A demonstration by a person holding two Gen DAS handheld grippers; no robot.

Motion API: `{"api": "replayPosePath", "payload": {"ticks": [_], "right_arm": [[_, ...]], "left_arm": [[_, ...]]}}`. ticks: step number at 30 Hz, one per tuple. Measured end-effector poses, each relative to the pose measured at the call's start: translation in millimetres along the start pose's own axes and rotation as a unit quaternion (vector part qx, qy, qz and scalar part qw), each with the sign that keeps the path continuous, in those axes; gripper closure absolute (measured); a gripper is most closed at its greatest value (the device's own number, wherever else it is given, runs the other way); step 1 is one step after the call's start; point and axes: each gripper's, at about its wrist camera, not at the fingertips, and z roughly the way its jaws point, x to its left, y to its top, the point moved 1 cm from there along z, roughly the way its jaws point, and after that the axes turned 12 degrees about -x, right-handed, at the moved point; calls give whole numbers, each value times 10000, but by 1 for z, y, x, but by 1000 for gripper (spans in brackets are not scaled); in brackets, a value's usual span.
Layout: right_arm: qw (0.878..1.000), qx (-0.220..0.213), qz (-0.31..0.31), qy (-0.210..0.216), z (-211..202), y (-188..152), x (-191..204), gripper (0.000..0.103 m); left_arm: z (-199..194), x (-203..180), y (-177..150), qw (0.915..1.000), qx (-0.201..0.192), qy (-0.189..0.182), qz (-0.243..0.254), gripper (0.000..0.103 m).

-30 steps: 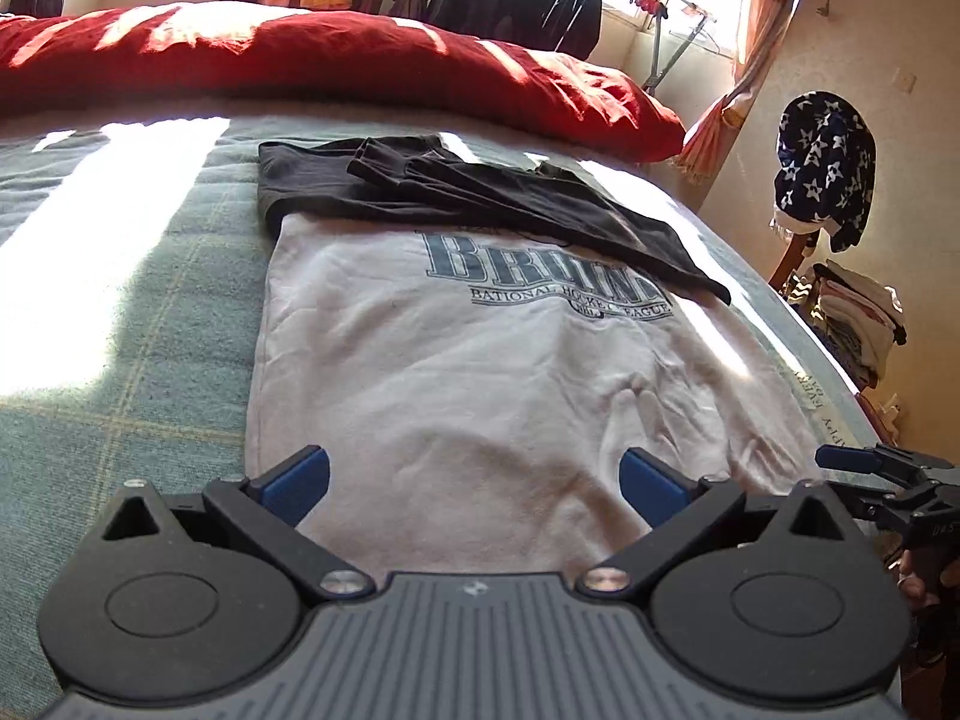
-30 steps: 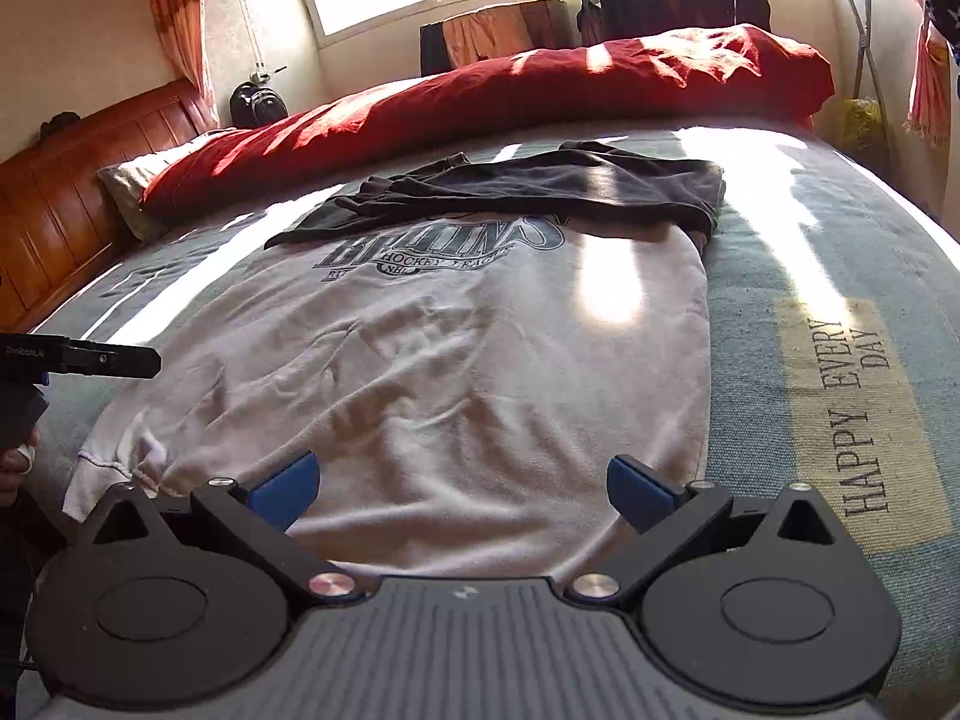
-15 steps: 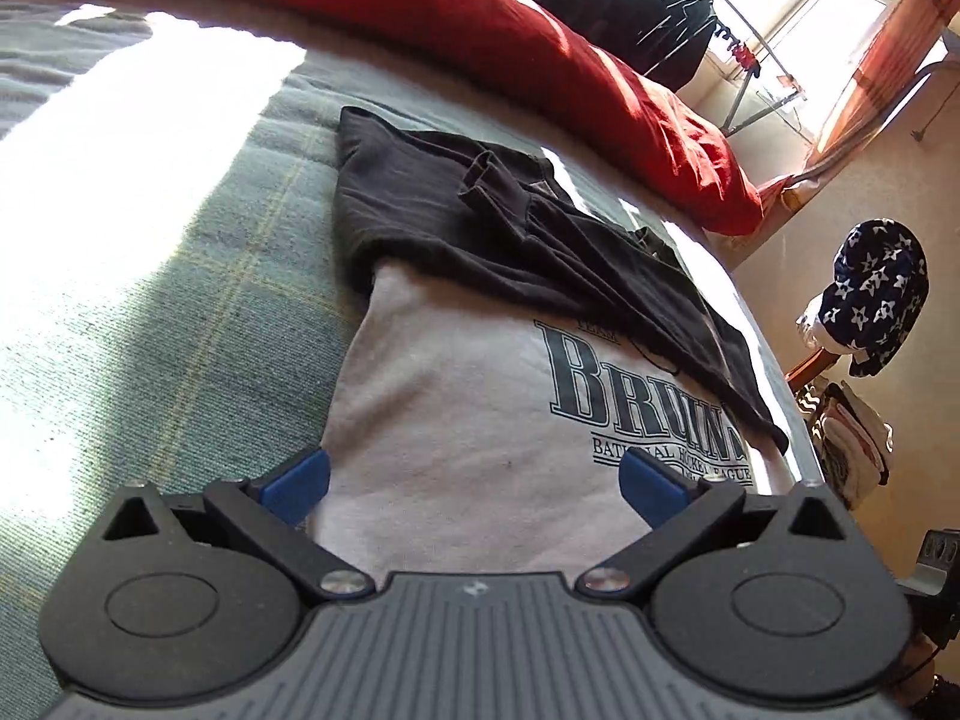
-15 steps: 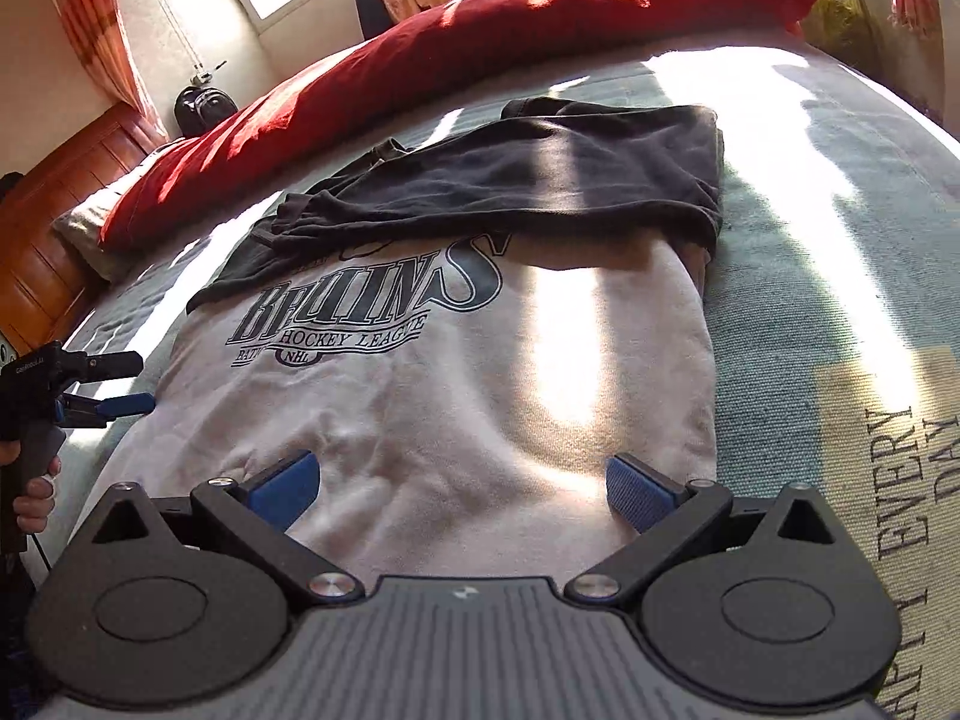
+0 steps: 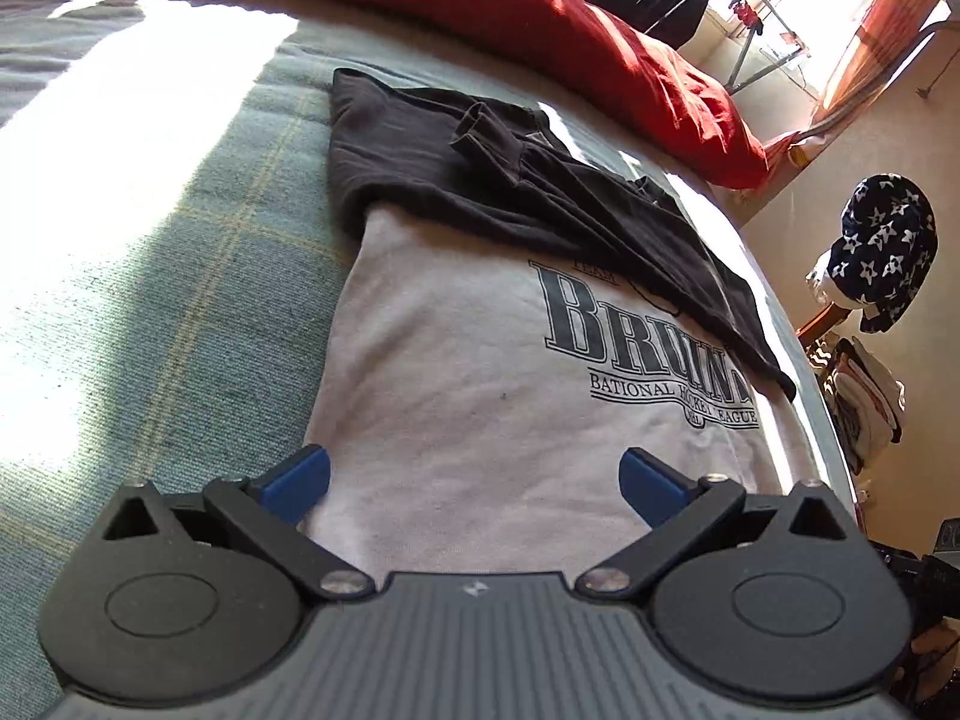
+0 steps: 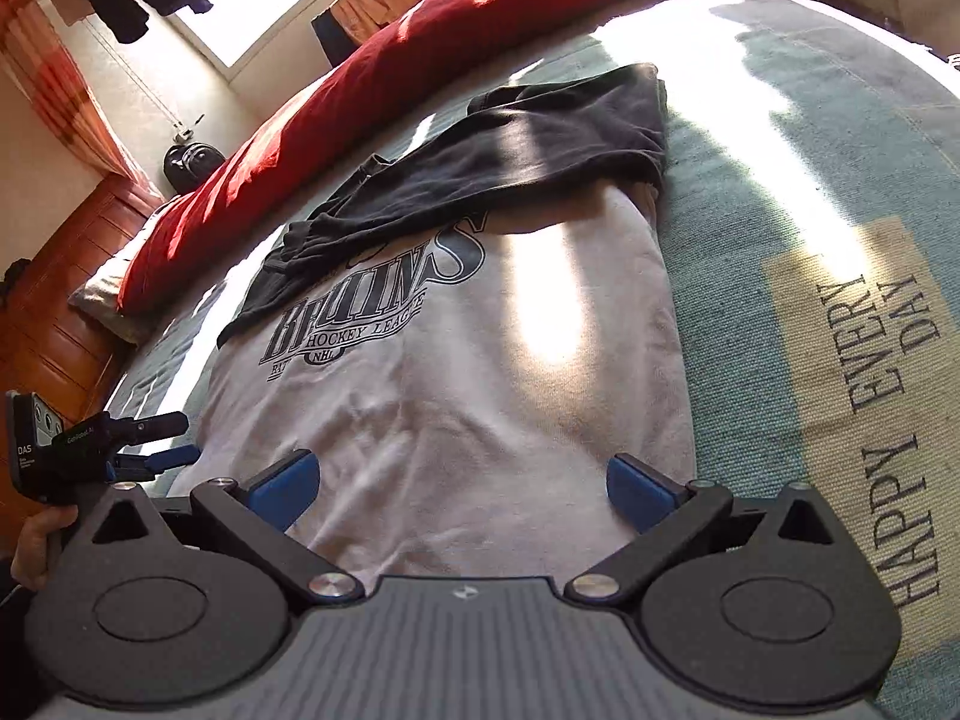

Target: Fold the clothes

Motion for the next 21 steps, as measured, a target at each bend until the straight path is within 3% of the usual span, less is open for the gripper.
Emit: {"api": "replayPosePath", "payload": {"ticks": [2,6,9,13,15,17,21], "right_arm": [[9997,-102,176,-136,-17,-1,3,0],[9995,-88,175,264,-35,-10,24,0],[9996,74,-19,287,-38,-26,38,0],[9995,268,-136,72,-41,-44,42,0],[9993,311,-198,-66,-45,-51,42,0],[9990,344,-262,-106,-48,-56,43,0],[9986,416,-328,56,-50,-64,49,0]], "left_arm": [[-14,-11,-1,9999,2,-120,78,1],[-34,-38,-23,9969,324,-623,363,1],[-38,-40,-47,9957,633,-314,606,1],[-52,-15,-63,9962,589,167,618,1],[-66,-12,-62,9980,522,110,350,1],[-78,-23,-64,9979,456,-9,463,1],[-88,-46,-80,9953,514,-593,573,1]]}}
